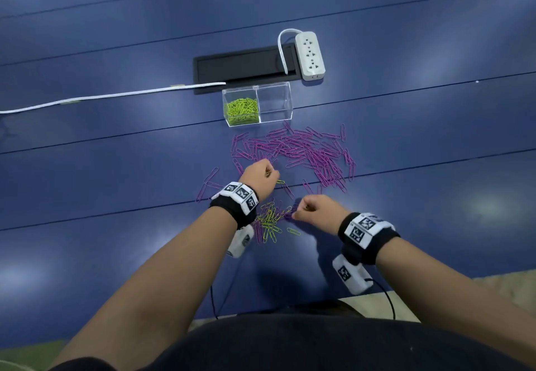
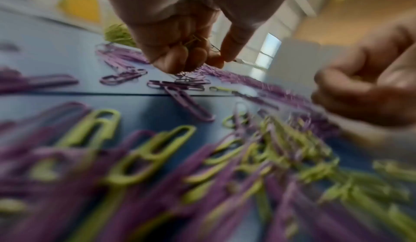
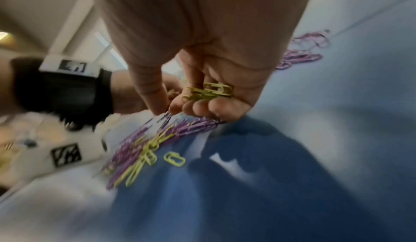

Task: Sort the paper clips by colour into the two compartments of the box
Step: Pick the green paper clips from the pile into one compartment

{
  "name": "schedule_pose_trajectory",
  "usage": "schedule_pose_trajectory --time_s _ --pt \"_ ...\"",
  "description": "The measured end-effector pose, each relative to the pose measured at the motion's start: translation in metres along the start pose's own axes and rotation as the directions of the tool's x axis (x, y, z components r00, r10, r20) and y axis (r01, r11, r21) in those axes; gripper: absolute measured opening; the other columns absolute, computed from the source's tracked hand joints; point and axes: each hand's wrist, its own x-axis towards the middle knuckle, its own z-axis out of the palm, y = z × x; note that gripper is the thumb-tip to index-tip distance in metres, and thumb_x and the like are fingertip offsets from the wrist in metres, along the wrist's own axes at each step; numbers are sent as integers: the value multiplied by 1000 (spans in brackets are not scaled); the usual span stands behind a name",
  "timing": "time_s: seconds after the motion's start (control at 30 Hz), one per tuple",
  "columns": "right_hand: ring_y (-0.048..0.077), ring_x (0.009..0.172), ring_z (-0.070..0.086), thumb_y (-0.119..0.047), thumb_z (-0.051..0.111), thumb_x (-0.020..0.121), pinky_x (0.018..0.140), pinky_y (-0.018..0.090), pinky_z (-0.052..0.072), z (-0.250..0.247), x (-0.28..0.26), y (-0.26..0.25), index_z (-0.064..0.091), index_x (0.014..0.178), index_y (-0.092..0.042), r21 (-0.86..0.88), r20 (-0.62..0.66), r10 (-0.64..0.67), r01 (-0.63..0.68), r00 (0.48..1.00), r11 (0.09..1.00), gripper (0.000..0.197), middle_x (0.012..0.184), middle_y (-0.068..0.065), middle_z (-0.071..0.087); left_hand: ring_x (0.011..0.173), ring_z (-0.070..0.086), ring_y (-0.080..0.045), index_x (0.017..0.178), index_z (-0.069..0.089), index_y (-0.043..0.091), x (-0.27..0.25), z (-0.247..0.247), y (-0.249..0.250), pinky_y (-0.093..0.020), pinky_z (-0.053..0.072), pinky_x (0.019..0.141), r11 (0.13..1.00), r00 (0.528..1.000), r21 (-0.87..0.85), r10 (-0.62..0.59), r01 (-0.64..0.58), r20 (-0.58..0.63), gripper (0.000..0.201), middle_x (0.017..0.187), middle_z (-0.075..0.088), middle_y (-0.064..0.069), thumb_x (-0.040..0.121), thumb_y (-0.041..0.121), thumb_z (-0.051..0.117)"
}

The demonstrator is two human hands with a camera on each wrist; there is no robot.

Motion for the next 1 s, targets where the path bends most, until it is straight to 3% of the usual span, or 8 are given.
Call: schedule_pose_trajectory --time_s 0.1,0.37,0.53,0.6,0.67,0.77,0.9,1.0 --pt "14 74 52 -29 65 83 65 23 39 9 -8 1 59 83 -16 -261 -31 -74 63 997 963 15 81 -3 58 84 53 -25 98 50 10 0 1 -1 -35 43 76 947 988 280 147 -154 47 15 99 55 -8 96 23 44" --pt "24 101 54 -30 61 86 87 33 45 29 -10 8 58 98 -14 -436 -9 -101 87 995 896 21 109 6 57 107 51 -29 114 49 11 3 9 -6 -44 44 93 839 953 453 249 -302 173 23 119 51 -9 95 24 49" --pt "29 90 57 -17 49 87 82 36 47 35 -8 3 57 90 -8 -459 48 -101 112 994 882 12 102 12 59 104 50 -29 108 49 10 4 8 -8 -44 44 91 833 956 473 212 -286 204 17 115 52 -11 97 22 48" --pt "24 79 49 -14 48 86 77 34 43 35 -7 1 50 84 -11 -465 78 -108 132 991 875 4 93 10 55 101 52 -29 105 49 11 4 6 -7 -44 45 90 851 961 455 188 -262 203 14 113 54 -11 97 23 48" --pt "21 75 45 -15 50 86 70 31 39 31 -7 -4 47 81 -14 -422 82 -111 135 990 897 6 85 5 51 99 54 -30 104 49 11 4 6 -6 -44 46 88 860 963 444 173 -250 207 14 112 55 -12 97 23 49" --pt "19 68 50 -18 55 84 64 26 40 12 0 -15 51 76 -17 -272 -15 -84 77 996 959 9 73 -1 55 99 55 -32 106 49 9 6 4 -5 -44 46 88 868 962 438 141 -233 233 17 113 54 -13 96 24 49" --pt "16 60 53 -11 62 79 62 32 46 -32 26 -39 60 71 -13 -67 -127 -78 70 989 995 8 66 2 62 104 56 -37 110 48 7 8 4 -2 -47 46 90 858 958 464 103 -222 268 23 115 55 -16 96 24 49" --pt "11 53 52 -5 62 83 55 26 46 -65 44 -68 64 79 -17 52 -144 -88 96 986 994 12 65 2 63 111 54 -38 117 46 5 8 7 -2 -46 44 90 811 963 547 70 -207 261 26 122 53 -17 98 22 45"
